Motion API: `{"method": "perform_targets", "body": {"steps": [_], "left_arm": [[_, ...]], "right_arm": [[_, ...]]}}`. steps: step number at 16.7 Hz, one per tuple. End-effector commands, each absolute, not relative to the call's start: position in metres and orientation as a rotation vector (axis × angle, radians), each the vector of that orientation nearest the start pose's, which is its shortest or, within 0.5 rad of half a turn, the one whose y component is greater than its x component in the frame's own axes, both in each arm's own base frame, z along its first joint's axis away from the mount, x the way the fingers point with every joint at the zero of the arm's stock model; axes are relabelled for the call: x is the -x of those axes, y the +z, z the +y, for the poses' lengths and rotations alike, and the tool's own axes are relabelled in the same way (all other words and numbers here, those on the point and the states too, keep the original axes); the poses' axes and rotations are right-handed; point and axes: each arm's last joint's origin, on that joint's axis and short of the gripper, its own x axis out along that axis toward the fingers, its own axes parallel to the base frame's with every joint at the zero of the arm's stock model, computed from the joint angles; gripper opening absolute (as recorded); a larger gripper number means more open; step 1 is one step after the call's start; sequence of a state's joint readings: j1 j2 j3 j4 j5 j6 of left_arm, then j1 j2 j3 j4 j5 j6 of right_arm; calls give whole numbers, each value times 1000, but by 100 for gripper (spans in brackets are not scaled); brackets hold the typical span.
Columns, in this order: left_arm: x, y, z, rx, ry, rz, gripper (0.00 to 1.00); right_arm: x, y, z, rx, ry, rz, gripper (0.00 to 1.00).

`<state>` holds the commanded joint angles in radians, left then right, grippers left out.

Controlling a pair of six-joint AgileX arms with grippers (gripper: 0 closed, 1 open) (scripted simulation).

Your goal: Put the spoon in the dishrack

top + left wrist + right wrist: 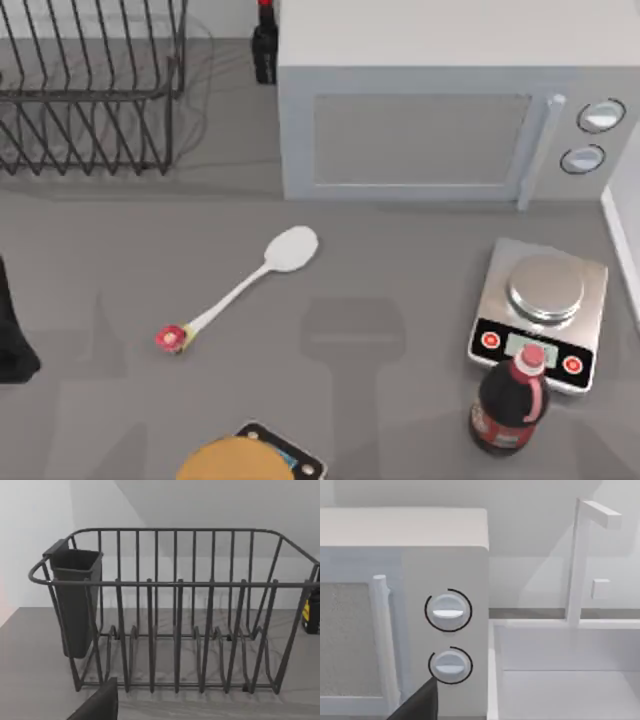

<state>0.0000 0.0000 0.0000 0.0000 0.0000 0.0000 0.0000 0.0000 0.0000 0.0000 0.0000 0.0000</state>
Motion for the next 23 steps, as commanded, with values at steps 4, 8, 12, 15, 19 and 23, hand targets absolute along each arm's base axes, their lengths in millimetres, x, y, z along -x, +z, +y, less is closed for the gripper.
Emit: {"method": "perform_targets", "body": {"steps": [4, 8, 12, 15, 19, 23], "left_arm": [[-106, 165, -2, -7, -10, 24, 100], [-112, 196, -8, -48, -67, 167, 100], [-139, 238, -21, -129, -166, 423, 100], [-179, 261, -40, -217, -262, 656, 100], [-246, 266, -79, -356, -400, 970, 100], [-304, 239, -127, -494, -522, 1240, 100]], "right_arm": [[-106, 160, -1, 0, 0, 0, 100], [-106, 160, -1, 0, 0, 0, 100], [-106, 160, -1, 0, 0, 0, 100], [-106, 160, -1, 0, 0, 0, 100], [-106, 160, -1, 0, 0, 0, 100], [-106, 160, -1, 0, 0, 0, 100]]}}
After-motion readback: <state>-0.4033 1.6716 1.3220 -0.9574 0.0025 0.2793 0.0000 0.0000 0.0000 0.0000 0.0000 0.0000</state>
